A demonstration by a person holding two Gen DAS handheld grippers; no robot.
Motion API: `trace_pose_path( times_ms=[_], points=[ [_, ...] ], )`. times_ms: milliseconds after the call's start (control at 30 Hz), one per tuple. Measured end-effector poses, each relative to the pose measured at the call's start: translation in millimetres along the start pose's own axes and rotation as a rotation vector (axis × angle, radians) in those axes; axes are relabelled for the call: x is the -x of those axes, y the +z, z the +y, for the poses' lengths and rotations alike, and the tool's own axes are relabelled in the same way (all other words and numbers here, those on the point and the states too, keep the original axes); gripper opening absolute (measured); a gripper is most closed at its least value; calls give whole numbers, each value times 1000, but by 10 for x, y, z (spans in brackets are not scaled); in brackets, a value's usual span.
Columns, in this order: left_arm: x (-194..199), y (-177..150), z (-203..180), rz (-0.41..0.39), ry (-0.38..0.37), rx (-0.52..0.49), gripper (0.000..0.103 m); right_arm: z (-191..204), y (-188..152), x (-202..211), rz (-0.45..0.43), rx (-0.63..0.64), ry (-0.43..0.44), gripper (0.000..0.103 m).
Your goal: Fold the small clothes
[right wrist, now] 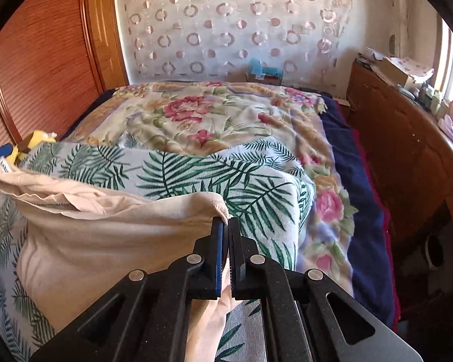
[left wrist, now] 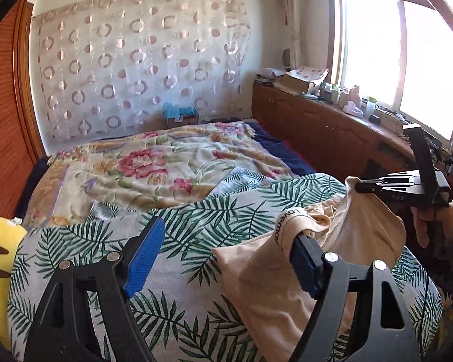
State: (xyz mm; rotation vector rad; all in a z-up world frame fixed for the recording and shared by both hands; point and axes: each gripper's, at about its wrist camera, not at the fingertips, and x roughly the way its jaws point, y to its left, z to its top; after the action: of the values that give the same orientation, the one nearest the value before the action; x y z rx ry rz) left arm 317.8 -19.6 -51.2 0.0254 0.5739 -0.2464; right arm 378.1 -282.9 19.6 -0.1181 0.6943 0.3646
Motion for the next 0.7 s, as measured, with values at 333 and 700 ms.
trace_pose_path(
  times_ms=[333, 700],
  points=[
    [-631, 62, 157, 293, -117, -26, 79, 3, -74, -145, 32, 46, -16, 2],
    [-546, -160, -188, 311, -200, -74, 79, -38, -99, 137, -19, 28, -23, 9]
  ],
)
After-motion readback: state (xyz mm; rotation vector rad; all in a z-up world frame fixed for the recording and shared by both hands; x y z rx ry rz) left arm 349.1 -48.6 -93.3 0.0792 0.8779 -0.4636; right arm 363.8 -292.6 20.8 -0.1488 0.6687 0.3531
